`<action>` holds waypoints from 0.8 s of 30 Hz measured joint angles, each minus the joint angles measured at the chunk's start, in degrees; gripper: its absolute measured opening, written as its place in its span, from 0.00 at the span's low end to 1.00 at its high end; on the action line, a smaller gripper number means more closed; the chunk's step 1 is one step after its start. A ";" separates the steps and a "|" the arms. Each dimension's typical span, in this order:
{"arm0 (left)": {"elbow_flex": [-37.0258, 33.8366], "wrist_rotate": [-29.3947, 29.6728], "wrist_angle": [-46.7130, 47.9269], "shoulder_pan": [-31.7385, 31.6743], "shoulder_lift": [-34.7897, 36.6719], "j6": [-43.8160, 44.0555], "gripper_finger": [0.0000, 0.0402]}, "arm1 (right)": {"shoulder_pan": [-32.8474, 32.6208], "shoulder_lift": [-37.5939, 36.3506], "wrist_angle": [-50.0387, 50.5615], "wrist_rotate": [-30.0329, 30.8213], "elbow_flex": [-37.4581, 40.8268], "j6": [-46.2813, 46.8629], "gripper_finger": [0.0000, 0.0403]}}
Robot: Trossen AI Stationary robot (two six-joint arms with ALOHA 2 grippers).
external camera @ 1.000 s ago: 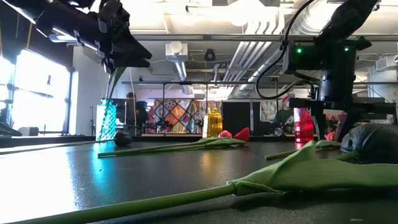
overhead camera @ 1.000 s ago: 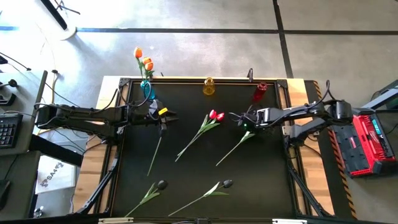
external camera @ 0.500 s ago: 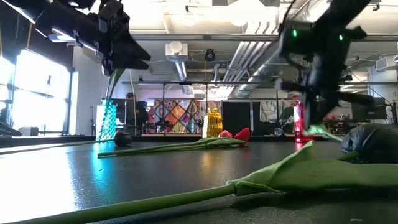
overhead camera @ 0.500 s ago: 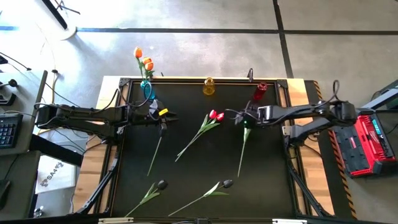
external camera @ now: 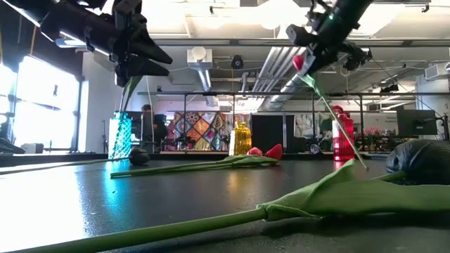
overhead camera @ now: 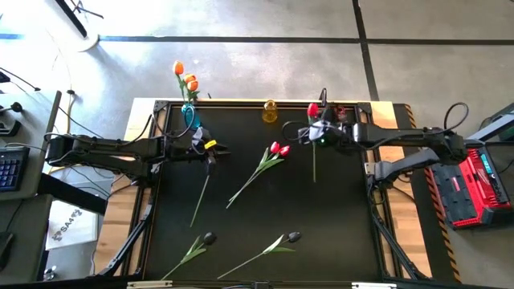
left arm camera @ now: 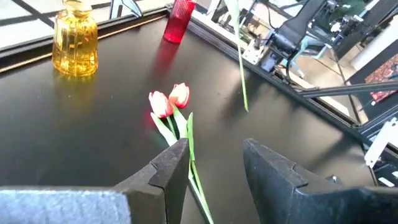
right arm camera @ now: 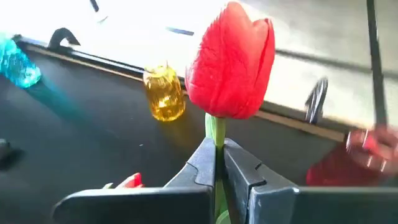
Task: Sort flowers into vase by color
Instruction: Put the right red flower into the red vase
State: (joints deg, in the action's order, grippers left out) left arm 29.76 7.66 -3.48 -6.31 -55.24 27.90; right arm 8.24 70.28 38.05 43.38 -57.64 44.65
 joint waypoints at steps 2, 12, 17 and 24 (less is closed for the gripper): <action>0.00 -0.02 1.15 0.00 -0.02 0.46 0.34 | 1.64 0.00 -0.15 -0.92 -1.12 -5.14 0.01; -0.02 4.58 5.38 1.62 0.61 7.14 0.33 | 8.24 -3.17 -16.92 4.65 -1.19 -21.86 0.00; 0.00 12.51 -1.52 2.73 5.16 2.28 0.28 | 12.96 -2.64 -49.12 -19.49 2.64 -41.77 0.00; 0.00 14.23 1.83 1.59 10.91 -2.49 0.22 | 16.21 -4.62 -39.33 -11.23 2.76 -44.79 0.00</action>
State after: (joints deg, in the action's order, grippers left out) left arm 29.76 21.90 -1.65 -4.71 -44.33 25.41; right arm 24.46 65.66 -1.28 32.15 -54.88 -0.14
